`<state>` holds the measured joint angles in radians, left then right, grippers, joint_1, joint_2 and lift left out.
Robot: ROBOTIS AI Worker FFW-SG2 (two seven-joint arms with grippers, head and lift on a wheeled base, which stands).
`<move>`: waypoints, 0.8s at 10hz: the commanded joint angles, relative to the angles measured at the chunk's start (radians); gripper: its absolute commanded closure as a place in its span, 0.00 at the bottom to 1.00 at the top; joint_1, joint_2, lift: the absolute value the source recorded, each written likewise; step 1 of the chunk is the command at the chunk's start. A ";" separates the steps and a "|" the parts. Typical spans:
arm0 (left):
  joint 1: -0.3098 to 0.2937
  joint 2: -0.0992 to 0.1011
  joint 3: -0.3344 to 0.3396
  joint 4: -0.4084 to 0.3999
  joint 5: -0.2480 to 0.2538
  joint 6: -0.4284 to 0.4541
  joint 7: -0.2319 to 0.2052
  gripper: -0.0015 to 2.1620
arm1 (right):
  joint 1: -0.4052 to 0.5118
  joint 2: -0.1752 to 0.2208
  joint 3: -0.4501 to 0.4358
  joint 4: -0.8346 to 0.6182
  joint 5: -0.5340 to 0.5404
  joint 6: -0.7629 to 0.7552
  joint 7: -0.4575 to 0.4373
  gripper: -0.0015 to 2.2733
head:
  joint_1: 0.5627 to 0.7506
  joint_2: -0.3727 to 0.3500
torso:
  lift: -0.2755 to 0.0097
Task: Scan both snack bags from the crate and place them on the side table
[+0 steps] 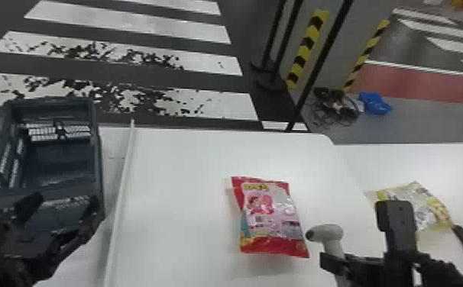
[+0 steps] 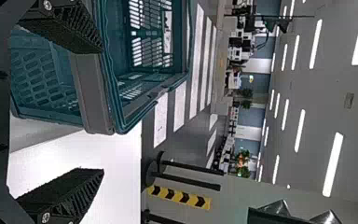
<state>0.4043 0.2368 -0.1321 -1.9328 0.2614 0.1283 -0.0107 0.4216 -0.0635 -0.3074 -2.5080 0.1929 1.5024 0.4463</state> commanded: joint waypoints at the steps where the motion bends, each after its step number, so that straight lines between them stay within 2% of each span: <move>1: -0.001 0.001 -0.001 0.000 0.001 0.000 0.000 0.04 | 0.003 0.011 0.027 -0.040 0.013 0.037 0.000 0.99 | 0.70 0.16 | 0.63; 8: 0.004 0.010 -0.004 -0.003 0.004 -0.012 0.000 0.04 | 0.002 0.056 0.229 -0.127 0.137 0.070 -0.009 0.99 | 0.70 0.29 | 0.63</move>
<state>0.4081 0.2460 -0.1366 -1.9360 0.2654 0.1159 -0.0107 0.4237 -0.0116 -0.0948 -2.6339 0.3228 1.5701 0.4374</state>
